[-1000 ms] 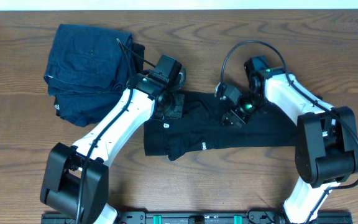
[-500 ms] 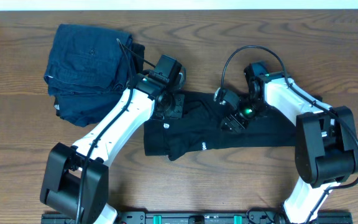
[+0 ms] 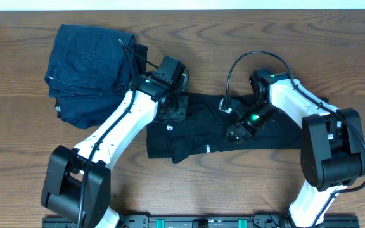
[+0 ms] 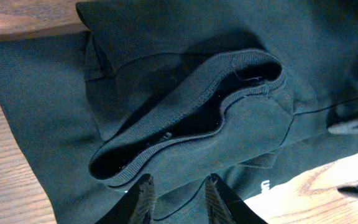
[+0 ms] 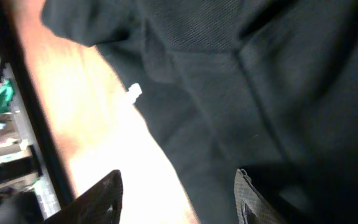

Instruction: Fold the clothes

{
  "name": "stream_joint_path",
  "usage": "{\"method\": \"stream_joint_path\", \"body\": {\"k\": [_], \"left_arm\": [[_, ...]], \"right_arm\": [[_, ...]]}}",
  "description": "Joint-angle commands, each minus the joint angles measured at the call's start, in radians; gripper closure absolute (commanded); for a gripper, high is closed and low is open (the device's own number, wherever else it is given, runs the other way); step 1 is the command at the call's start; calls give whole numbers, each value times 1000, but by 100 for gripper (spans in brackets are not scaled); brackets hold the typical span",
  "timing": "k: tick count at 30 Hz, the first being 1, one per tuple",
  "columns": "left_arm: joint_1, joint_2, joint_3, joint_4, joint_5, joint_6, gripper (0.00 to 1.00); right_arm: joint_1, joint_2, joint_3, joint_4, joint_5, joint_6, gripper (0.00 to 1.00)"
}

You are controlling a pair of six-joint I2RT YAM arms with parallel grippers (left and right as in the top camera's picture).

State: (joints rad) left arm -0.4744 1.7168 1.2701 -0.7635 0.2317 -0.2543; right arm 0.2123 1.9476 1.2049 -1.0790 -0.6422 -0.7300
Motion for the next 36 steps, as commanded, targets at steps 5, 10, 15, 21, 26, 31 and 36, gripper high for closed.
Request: {"method": "stream_joint_path", "body": {"k": [5, 10, 15, 21, 26, 31, 36], "left_arm": [[1, 3, -6, -9, -8, 10, 71], [1, 3, -6, -9, -8, 10, 70], [1, 3, -6, -10, -8, 10, 70], [1, 3, -6, -9, -8, 10, 71], [1, 3, -6, -9, -8, 10, 70], [1, 3, -6, -10, -8, 10, 70], [1, 3, -6, -10, -8, 10, 70]], "right_arm": [[-13, -18, 32, 49, -20, -5, 61], [-38, -18, 58, 117, -8, -3, 59], [-70, -17, 56, 187, 19, 1, 51], [-84, -14, 25, 236, 79, 26, 45], [-84, -14, -23, 281, 84, 26, 43], [-85, -14, -39, 277, 85, 69, 42], [-85, -16, -34, 180, 85, 90, 44]]}}
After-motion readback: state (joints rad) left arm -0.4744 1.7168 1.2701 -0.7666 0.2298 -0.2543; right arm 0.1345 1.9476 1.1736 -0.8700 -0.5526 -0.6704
